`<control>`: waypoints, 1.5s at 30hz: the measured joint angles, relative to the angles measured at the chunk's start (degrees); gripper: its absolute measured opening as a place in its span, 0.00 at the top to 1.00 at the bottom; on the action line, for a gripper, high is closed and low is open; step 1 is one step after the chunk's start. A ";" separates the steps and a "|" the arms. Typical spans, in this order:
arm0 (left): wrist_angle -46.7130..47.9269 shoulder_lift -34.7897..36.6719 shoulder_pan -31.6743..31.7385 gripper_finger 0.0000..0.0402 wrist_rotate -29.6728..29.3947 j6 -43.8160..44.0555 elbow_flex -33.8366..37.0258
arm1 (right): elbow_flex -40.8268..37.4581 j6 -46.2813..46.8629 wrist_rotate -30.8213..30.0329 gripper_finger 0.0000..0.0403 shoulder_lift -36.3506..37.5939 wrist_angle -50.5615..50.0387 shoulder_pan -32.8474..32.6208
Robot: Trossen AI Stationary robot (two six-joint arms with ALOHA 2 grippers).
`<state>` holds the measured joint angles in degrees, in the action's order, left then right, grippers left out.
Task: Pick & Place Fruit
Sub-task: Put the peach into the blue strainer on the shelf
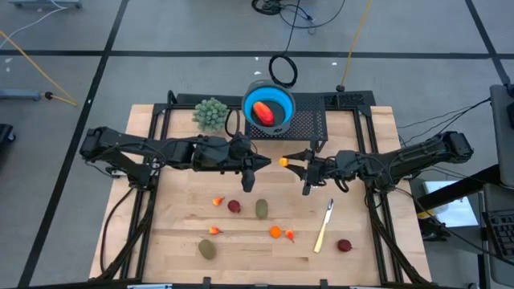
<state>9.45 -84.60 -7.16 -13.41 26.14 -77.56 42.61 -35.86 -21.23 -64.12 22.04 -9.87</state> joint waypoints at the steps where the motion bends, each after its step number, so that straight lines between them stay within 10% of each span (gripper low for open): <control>1: 0.00 0.00 0.00 0.95 0.00 0.62 0.00 | 0.00 0.00 0.00 0.76 0.00 0.00 0.00; 10: -0.20 -0.20 0.00 0.91 -2.15 2.92 0.00 | 0.00 -2.38 0.04 0.76 0.00 0.10 0.00; 29: -8.32 -3.38 0.83 0.31 -4.12 12.30 0.02 | -0.02 -2.32 0.09 0.76 -0.13 8.22 0.00; 45: -11.13 -6.27 1.99 0.27 -3.19 11.91 0.02 | -0.02 -2.23 -1.52 0.76 -0.15 8.01 0.00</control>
<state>-1.67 -90.87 -5.17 -16.60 38.05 -77.54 42.59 -38.08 -22.75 -64.27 30.05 -9.87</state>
